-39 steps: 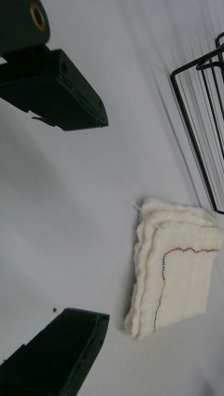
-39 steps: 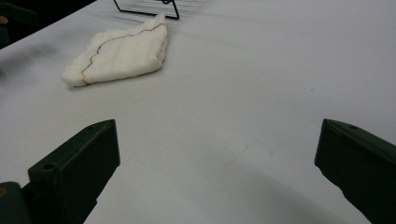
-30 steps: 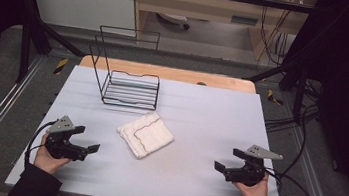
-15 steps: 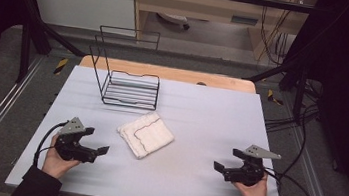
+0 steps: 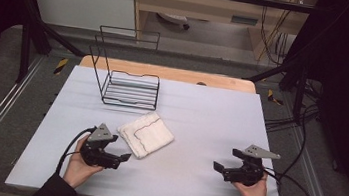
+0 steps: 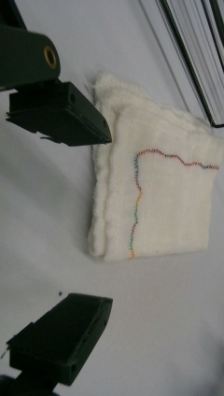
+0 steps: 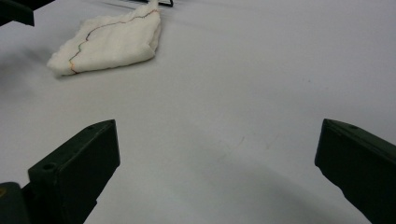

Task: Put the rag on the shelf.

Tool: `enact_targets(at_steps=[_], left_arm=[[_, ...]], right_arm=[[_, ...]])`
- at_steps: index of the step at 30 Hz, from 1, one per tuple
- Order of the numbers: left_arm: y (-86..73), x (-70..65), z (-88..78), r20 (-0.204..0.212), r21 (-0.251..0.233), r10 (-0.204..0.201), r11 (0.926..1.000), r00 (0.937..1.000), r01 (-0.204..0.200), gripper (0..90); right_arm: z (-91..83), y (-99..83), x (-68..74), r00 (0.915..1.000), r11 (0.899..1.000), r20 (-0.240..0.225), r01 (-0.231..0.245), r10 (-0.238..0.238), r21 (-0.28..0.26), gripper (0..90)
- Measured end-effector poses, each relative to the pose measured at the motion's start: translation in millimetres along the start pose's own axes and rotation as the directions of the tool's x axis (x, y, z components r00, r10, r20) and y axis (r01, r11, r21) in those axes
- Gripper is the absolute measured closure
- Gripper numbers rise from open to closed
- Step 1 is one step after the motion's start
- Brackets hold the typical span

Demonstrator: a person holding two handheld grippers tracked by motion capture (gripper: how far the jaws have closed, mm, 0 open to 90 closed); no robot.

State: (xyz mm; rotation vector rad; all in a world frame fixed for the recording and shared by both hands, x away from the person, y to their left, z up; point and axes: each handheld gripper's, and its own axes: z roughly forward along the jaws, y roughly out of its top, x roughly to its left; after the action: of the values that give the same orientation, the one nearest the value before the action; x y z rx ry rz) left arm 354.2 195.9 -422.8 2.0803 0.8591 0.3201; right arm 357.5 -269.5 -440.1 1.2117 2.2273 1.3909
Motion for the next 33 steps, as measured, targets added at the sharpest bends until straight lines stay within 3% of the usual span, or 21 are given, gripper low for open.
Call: enact_targets(at_steps=[5,9,12,21,26,30,33], left_arm=[[5.3,-13.6,15.5,-0.002,0.024,0.014,0.9996,0.9999,-0.014,29.1],[7.5,-23.2,26.7,0.023,0.032,0.018,0.9993,0.9996,-0.019,40.2],[7.3,-26.9,33.6,0.013,0.049,0.027,0.9984,0.9995,-0.028,42.8],[4.1,-22.1,47.7,-0.027,0.082,-0.008,0.9966,0.9996,0.010,52.7],[4.7,-22.7,50.6,-0.050,0.083,0.000,0.9965,0.9988,0.004,59.6],[6.4,-24.6,50.6,-0.065,0.096,0.016,0.9954,0.9978,-0.010,72.5],[8.2,-25.0,50.7,-0.054,0.093,0.009,0.9957,0.9985,-0.004,81.1]], right_arm=[[0.0,0.0,0.0,1.0000,1.000,0.000,0.002,-0.002,0.003,0.5],[-0.2,0.0,-0.3,1.0000,1.000,0.002,0.005,-0.005,0.002,0.5],[0.1,0.0,-0.3,1.0000,1.000,0.001,0.004,-0.004,0.003,0.5],[0.7,0.1,-0.4,1.0000,1.000,0.002,0.005,-0.005,0.005,0.6],[0.2,0.2,-0.6,1.0000,1.000,0.001,0.008,-0.008,0.003,0.6],[0.5,0.2,-0.4,1.0000,1.000,0.001,0.005,-0.005,0.005,0.7],[0.5,0.3,-0.8,1.0000,1.000,0.001,0.009,-0.009,0.004,0.7]])
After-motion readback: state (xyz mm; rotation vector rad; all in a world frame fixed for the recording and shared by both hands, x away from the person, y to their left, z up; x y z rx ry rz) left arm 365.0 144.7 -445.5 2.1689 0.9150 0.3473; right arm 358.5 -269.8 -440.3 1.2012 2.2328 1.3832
